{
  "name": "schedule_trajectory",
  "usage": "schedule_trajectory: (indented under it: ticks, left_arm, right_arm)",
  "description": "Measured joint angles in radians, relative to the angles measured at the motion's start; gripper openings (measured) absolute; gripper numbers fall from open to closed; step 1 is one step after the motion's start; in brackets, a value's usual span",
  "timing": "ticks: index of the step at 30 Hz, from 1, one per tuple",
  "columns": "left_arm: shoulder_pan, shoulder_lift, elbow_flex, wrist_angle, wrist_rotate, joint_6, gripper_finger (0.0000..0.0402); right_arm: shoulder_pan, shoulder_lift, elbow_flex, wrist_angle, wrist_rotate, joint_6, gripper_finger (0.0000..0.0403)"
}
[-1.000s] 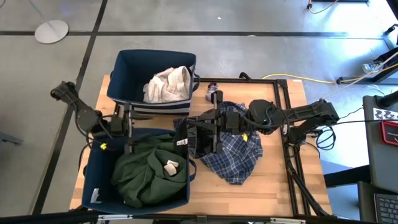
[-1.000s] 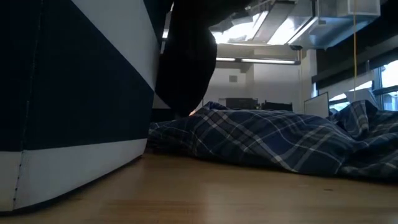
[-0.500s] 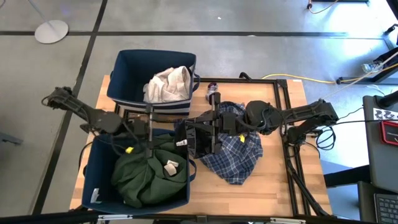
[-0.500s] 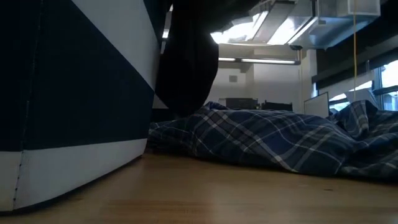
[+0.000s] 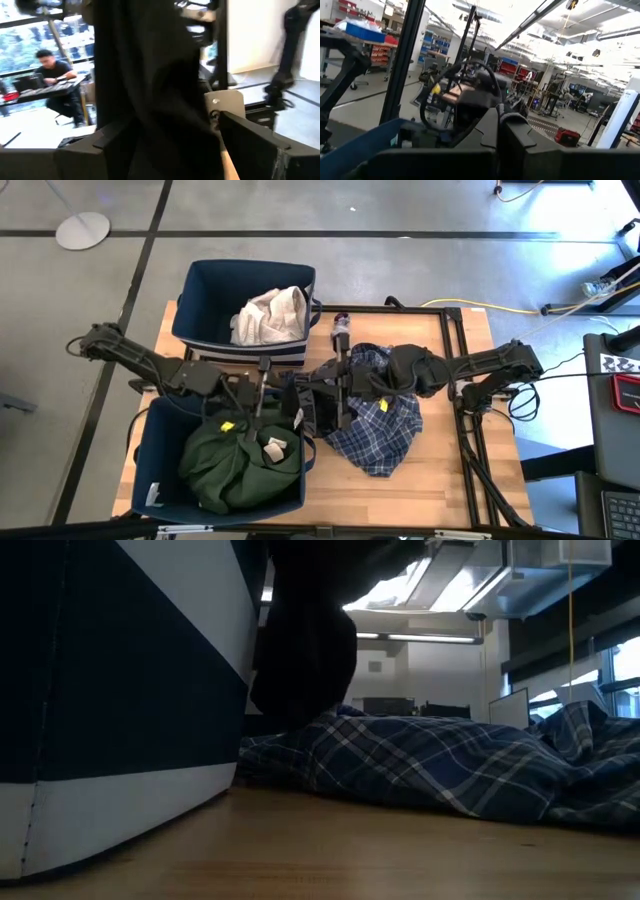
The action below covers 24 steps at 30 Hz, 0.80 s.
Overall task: Sort clothes
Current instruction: Put the black boxer into the bottom blue laundry organizer
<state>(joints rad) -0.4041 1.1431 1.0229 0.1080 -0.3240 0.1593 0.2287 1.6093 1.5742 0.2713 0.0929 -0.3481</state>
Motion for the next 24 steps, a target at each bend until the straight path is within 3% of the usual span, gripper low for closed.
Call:
schedule_trajectory:
  ticks: [7, 20, 24]
  left_arm:
    - [-0.02, -0.044, 0.0, 0.023, 0.028, -0.002, 0.0265]
    - [0.061, 0.015, 0.0, 0.111, 0.056, 0.01, 0.0265]
    - [0.065, 0.034, 0.0, 0.114, 0.088, 0.021, 0.0243]
  right_arm:
    - [0.0, 0.003, 0.0, -0.002, -0.007, 0.002, 0.0012]
    - [0.0, 0.078, 0.0, 0.067, -0.052, 0.006, 0.0012]
    - [0.0, 0.078, 0.0, 0.068, -0.062, 0.029, 0.0012]
